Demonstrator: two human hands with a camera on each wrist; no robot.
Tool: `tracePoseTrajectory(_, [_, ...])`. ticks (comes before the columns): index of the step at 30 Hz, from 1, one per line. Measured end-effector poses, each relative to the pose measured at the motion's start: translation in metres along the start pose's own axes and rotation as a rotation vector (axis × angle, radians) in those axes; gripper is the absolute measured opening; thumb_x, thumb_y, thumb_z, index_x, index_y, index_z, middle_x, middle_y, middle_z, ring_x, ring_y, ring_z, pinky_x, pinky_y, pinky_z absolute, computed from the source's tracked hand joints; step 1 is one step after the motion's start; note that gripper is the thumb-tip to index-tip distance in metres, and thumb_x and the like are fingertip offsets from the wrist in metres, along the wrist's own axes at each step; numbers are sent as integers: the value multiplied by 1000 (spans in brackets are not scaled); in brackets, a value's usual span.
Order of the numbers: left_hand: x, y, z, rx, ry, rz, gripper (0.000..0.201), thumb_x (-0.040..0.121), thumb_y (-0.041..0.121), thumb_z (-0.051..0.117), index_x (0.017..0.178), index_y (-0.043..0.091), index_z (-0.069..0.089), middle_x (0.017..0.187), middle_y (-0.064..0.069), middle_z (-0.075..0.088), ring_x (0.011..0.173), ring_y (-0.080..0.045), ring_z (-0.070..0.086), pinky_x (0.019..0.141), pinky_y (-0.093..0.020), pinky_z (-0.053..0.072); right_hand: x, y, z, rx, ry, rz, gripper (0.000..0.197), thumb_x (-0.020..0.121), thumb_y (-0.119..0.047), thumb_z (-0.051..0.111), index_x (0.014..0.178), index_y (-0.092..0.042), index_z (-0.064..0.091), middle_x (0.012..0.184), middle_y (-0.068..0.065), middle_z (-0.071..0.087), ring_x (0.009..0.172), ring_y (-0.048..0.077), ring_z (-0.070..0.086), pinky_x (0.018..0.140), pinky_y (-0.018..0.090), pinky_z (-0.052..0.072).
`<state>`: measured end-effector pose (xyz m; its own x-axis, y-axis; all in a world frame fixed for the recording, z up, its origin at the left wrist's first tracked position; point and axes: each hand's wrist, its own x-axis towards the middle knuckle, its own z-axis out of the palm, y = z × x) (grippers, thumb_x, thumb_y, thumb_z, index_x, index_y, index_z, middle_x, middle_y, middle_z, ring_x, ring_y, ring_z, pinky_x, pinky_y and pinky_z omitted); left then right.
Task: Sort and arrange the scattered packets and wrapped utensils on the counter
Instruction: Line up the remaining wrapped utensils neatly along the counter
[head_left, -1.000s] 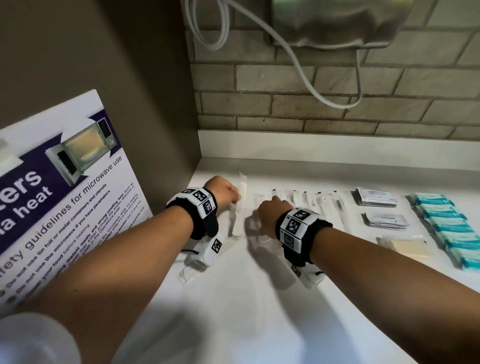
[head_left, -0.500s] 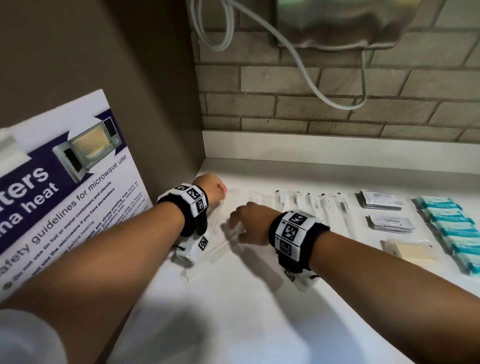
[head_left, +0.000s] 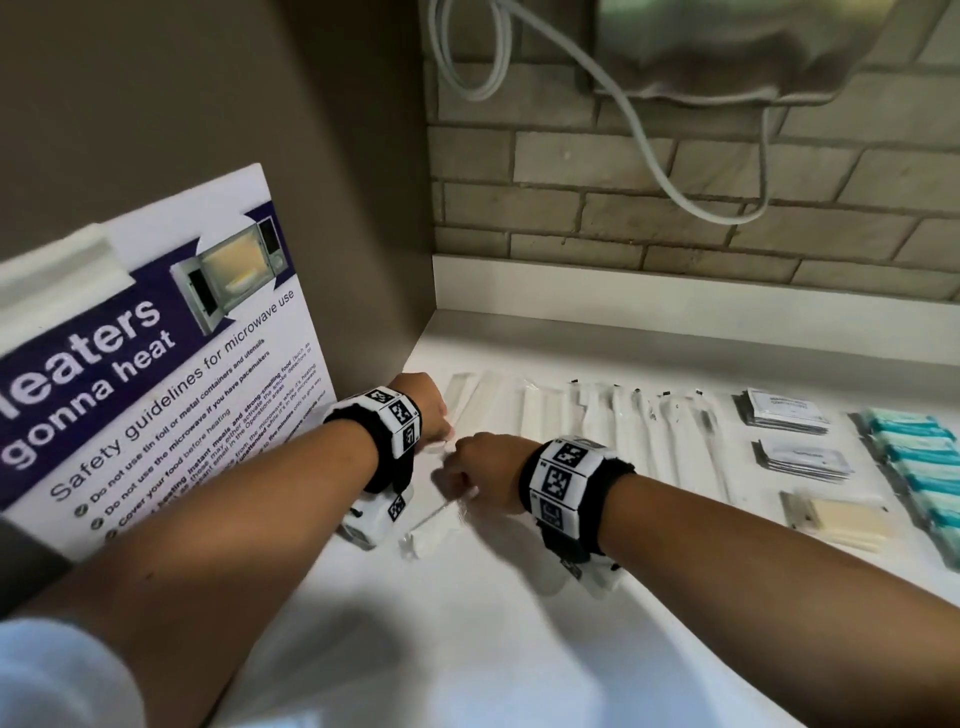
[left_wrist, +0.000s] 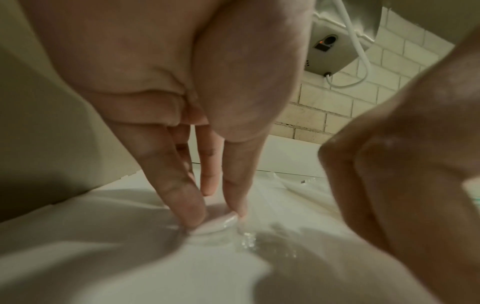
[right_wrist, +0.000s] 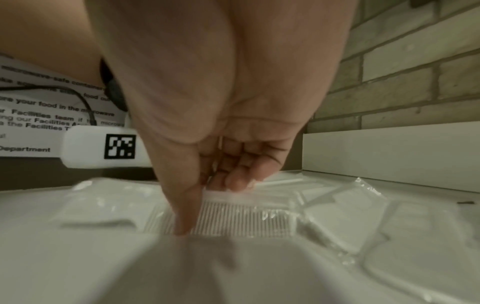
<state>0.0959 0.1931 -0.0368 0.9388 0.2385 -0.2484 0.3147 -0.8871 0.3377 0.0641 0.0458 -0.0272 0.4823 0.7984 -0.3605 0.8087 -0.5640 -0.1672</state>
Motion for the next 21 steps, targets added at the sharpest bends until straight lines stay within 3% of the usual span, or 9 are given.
tracePoseTrajectory(5, [-4,-3,-3,48,-2,19,42,70,32,77,109,19,71,115,1,71,103,-18,66,86,-25,52,-8,19,-27,98,151,47,16,82,-6,61,95,-12,68,102,6,69,96,23,62,85,34,51])
tracePoseTrajectory(8, [-8,0,-1,23,-17,117,50,72,26,78,121,21,66,120,-2,65,106,-21,63,83,-22,47,-7,40,-48,87,294,121,17,79,-4,63,90,-16,68,101,2,68,94,21,62,79,29,49])
tracePoseTrajectory(10, [-10,3,3,43,-45,172,48,74,33,76,120,22,67,116,-7,65,102,-25,63,80,-23,46,-4,54,-56,93,361,179,19,78,-2,62,88,-16,69,102,3,68,94,23,62,76,27,46])
tracePoseTrajectory(15, [-11,7,11,66,11,118,54,75,55,69,115,19,69,118,-2,67,112,-23,60,91,-29,49,5,73,-59,134,376,272,30,81,5,55,97,-12,73,109,6,66,101,26,62,79,23,45])
tracePoseTrajectory(21, [-7,16,13,102,35,84,37,74,41,74,99,13,73,105,-4,71,98,-22,66,86,-30,54,14,78,-49,255,354,314,32,85,2,54,104,-13,74,110,6,70,101,22,65,77,16,40])
